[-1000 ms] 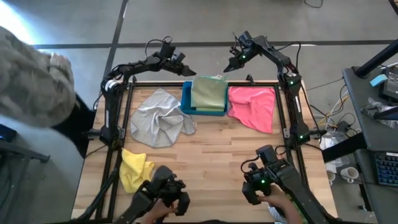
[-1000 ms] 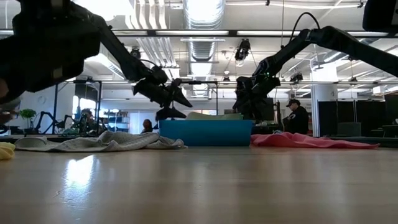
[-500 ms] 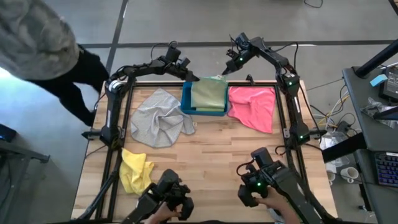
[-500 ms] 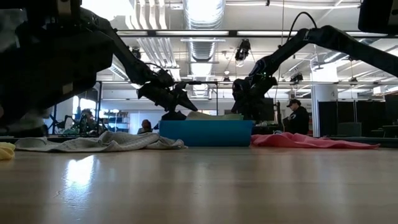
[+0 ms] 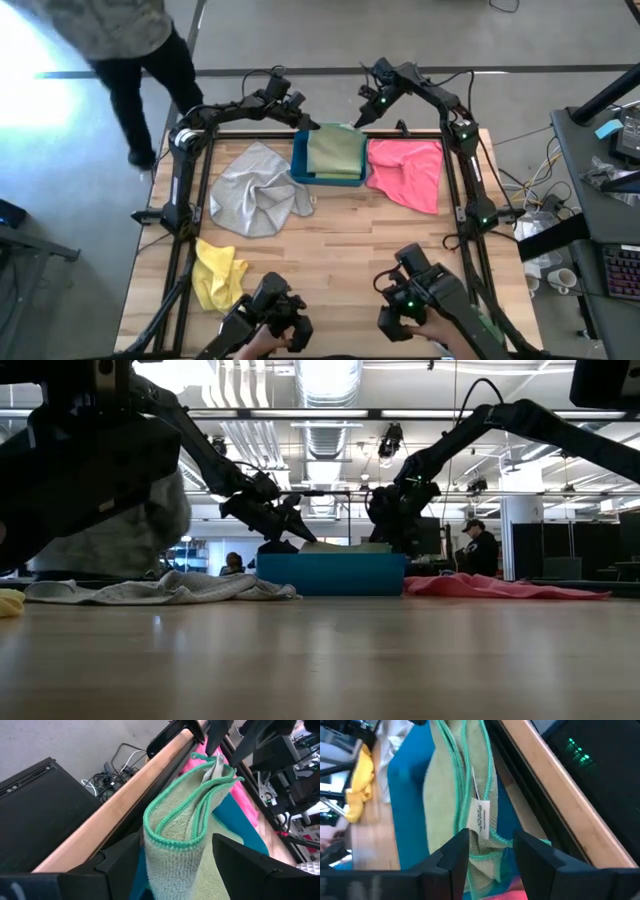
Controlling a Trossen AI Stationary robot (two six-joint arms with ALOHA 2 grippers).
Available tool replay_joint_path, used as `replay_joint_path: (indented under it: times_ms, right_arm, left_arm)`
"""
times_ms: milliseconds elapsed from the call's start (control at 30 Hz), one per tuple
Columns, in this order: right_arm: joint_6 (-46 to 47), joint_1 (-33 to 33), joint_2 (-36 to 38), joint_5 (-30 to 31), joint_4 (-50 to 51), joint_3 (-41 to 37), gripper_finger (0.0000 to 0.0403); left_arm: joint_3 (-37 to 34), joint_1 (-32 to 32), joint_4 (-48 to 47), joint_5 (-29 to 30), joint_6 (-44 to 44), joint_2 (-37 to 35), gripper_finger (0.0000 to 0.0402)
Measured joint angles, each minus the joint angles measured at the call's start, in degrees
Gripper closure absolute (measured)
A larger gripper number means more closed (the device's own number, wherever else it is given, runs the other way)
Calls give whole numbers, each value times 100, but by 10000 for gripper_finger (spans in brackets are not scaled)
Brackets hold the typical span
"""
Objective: Fold microfiber towels
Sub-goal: Put the green microfiber cloth into the blue bin
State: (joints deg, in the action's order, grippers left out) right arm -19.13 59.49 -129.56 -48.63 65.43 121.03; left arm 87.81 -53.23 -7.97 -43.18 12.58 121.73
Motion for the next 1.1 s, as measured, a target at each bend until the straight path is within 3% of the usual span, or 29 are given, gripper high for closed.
replay_joint_path:
  times_ms: [167,300,500,867,1100]
  right_arm:
    - [-295,-14,0,646,8,4,261]
    - [-523,-36,0,280,82,6,261]
    - [-1133,-120,0,216,496,6,261]
    - [-1237,-147,0,215,501,168,261]
    - [-1188,-155,0,197,648,228,261]
  left_arm:
    - [0,4,0,11,0,0,167]
    - [0,4,0,118,0,0,167]
    - [0,4,2,308,0,0,170]
    - [0,4,24,304,2,0,241]
    - [0,4,31,302,2,0,255]
